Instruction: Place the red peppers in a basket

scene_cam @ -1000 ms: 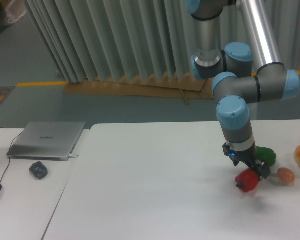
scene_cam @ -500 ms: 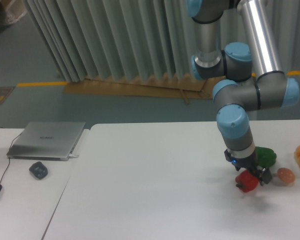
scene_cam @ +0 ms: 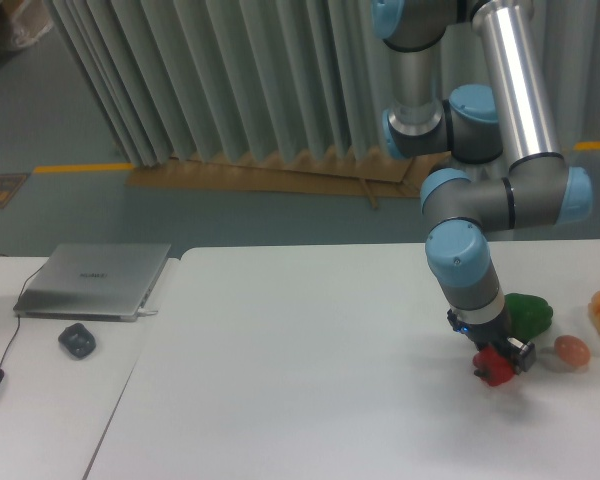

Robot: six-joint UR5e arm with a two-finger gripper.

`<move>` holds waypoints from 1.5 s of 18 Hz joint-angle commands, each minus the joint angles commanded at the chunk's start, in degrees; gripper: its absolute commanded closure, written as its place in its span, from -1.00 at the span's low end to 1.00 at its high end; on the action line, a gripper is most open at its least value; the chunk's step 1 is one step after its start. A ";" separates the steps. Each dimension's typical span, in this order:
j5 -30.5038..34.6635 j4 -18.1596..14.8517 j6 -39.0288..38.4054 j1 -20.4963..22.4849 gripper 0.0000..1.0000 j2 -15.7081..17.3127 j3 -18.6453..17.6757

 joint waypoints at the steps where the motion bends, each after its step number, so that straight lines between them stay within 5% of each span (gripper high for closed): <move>1: 0.00 0.00 -0.09 -0.09 0.39 0.00 0.00; 2: -0.09 0.00 -0.18 0.00 0.52 0.00 0.09; 8: -0.53 -0.96 0.08 1.40 0.55 2.71 0.96; 12: -5.00 -5.88 2.79 7.19 0.55 7.90 4.22; 27: -5.80 -6.68 56.31 34.36 0.57 8.97 3.78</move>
